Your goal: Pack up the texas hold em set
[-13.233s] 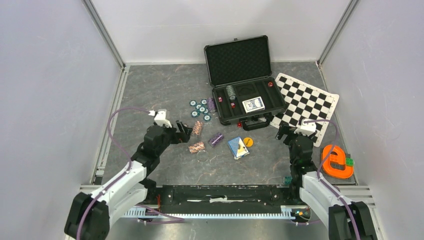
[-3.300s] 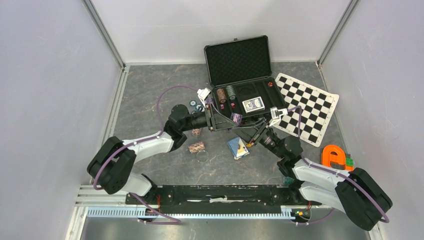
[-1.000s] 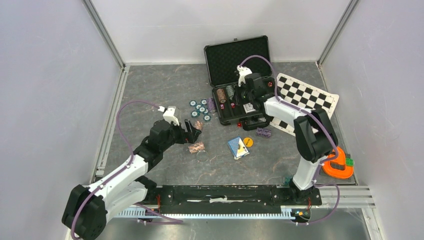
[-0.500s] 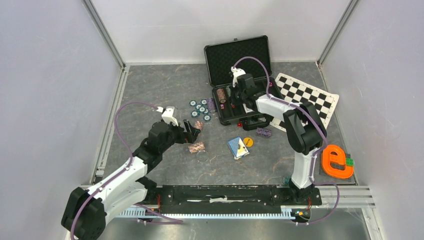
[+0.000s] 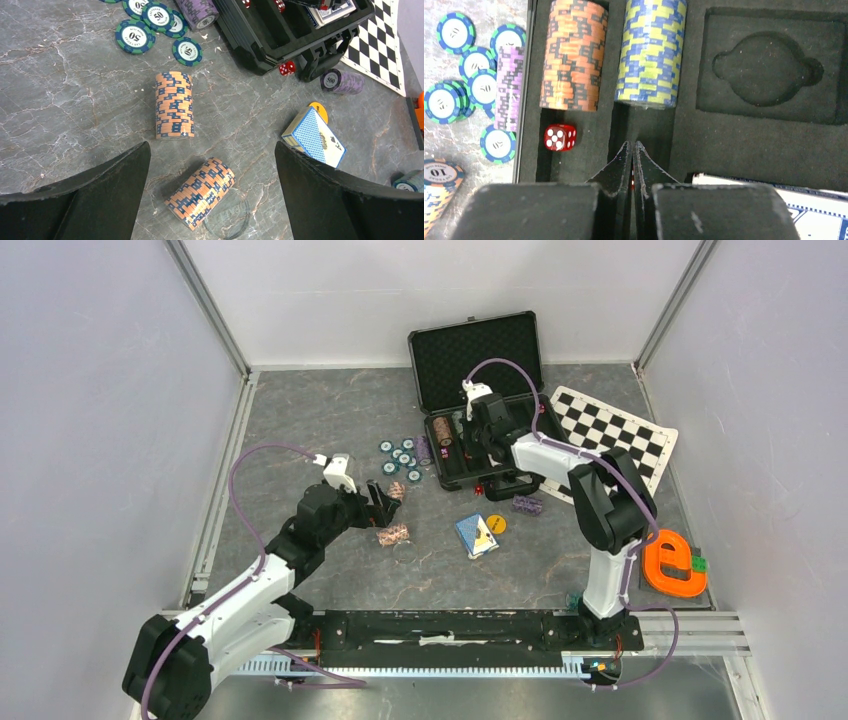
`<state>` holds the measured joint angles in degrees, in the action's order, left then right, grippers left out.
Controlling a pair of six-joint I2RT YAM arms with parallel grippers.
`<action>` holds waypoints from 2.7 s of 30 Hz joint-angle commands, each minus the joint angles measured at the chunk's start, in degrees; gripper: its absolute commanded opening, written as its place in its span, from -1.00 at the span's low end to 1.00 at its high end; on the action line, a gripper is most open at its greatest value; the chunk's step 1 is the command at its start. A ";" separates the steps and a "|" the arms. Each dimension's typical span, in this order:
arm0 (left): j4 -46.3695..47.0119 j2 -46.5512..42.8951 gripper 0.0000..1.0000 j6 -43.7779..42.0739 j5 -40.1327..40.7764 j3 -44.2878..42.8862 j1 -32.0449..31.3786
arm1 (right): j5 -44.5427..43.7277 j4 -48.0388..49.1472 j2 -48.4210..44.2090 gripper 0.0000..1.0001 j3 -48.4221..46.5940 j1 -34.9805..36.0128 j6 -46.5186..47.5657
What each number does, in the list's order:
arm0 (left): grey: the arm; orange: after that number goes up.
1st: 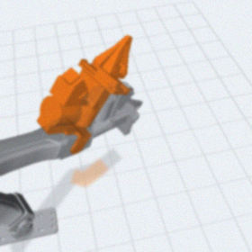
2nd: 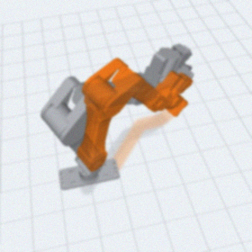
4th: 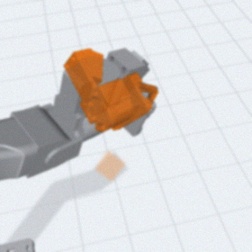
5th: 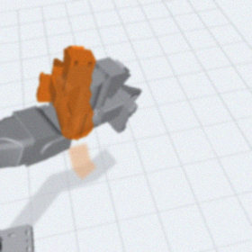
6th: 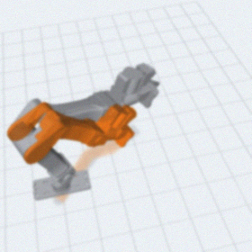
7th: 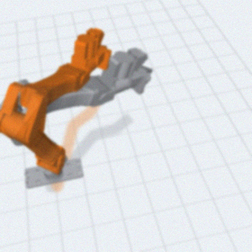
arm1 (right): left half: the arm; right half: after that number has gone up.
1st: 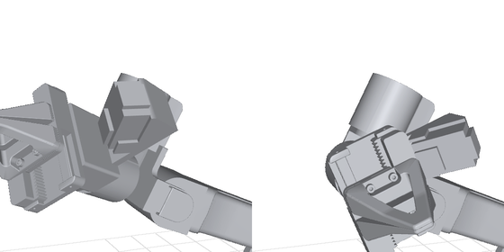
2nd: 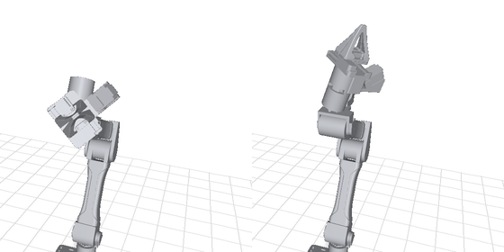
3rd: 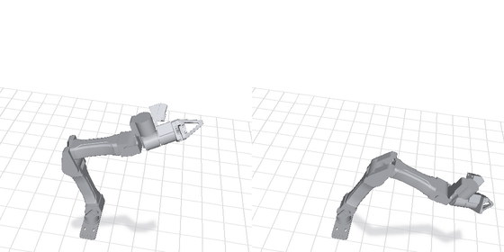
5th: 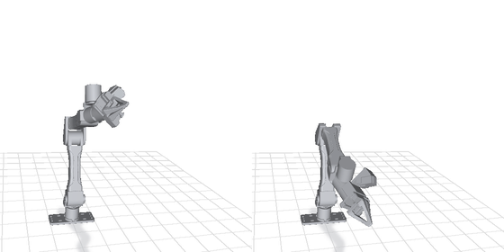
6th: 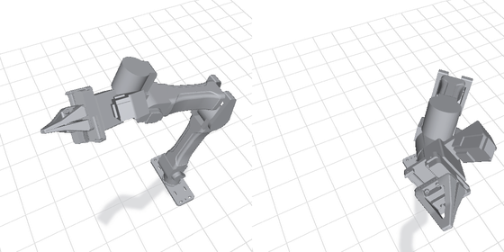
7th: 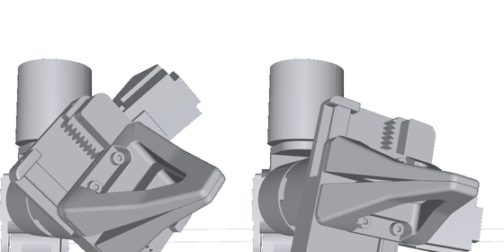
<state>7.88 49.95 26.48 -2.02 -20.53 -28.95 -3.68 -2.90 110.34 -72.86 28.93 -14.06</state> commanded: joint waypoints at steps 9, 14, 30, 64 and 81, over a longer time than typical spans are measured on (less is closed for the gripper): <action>2.49 -1.20 0.99 -2.10 0.20 0.23 0.03 | -3.12 -10.53 -11.06 -0.91 6.25 3.58 0.80; 2.45 -1.27 0.99 -2.13 0.27 0.23 0.04 | -5.94 -11.01 -12.56 -0.77 3.19 4.25 1.51; 2.05 -2.38 0.99 -2.31 0.95 0.48 0.03 | -8.28 -0.37 -3.69 -0.95 -3.75 8.61 2.01; 0.68 -3.02 0.99 -2.57 3.52 0.41 0.10 | -14.24 -3.00 6.16 -1.00 -10.25 8.30 1.31; 0.73 -3.11 0.99 -2.58 3.39 0.41 0.03 | -1.09 7.31 0.74 -1.00 -0.56 2.74 -3.95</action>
<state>7.38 47.51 26.48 0.03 -20.23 -28.95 -7.40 1.10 113.67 -75.59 34.04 -16.21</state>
